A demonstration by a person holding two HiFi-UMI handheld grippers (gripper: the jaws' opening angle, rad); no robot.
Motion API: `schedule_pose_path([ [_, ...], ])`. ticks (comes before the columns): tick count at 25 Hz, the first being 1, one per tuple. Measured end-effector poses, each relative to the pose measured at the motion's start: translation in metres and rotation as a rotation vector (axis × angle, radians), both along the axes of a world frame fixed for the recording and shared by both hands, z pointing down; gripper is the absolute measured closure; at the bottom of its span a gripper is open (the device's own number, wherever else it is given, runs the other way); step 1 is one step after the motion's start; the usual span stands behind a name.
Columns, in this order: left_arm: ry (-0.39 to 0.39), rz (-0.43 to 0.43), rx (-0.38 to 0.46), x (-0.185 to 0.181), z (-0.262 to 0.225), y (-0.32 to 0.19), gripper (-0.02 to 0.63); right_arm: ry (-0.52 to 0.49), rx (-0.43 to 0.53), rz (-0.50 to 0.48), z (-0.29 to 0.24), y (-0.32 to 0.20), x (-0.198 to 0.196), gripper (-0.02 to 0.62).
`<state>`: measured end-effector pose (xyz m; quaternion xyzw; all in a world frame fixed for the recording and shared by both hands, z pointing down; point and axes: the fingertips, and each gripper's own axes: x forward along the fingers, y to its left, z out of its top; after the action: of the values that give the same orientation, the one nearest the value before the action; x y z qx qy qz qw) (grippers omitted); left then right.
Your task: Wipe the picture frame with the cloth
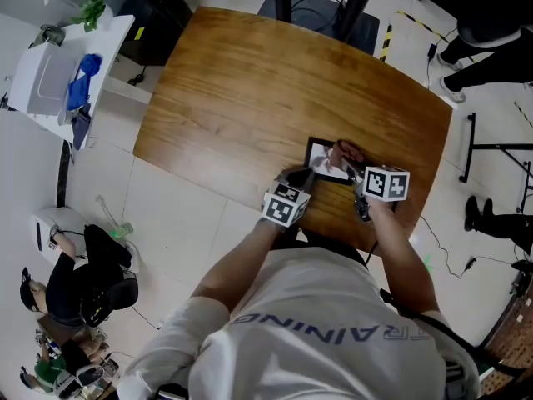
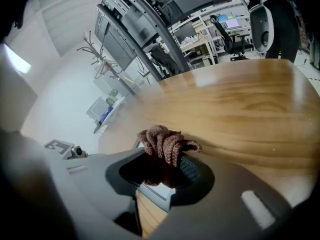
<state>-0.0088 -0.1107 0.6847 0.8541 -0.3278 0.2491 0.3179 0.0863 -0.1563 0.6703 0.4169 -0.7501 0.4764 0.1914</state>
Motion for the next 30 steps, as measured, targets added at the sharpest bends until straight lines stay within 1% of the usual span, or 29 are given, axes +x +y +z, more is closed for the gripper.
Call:
schedule_pose_path([
  [5,0.001,-0.016,-0.003,0.001,0.0,-0.003,0.601,-0.011,0.002,0.035,-0.004,0.003,0.028,0.471],
  [10,0.001,-0.023,-0.001,0.0,-0.002,-0.002,0.601,-0.012,0.0,0.066,-0.006,0.007,0.039,0.471],
  [14,0.003,-0.026,-0.002,0.001,-0.003,-0.005,0.601,0.069,0.031,0.076,-0.008,0.006,0.055,0.471],
  [16,0.002,-0.027,-0.003,0.002,-0.004,-0.004,0.601,0.079,0.056,0.062,-0.009,0.007,0.059,0.471],
  [18,0.002,-0.026,-0.003,0.001,-0.004,-0.004,0.601,0.054,0.079,0.04,-0.022,0.007,0.046,0.471],
  [22,0.007,-0.02,-0.008,0.0,-0.005,-0.004,0.601,-0.022,0.104,-0.022,-0.038,0.002,0.001,0.471],
  [27,0.019,-0.015,-0.021,0.0,-0.005,-0.002,0.601,-0.076,0.113,-0.095,-0.034,-0.005,-0.058,0.471],
  [30,0.025,-0.015,-0.028,-0.001,-0.004,-0.001,0.601,-0.081,0.096,-0.115,-0.024,-0.008,-0.081,0.471],
])
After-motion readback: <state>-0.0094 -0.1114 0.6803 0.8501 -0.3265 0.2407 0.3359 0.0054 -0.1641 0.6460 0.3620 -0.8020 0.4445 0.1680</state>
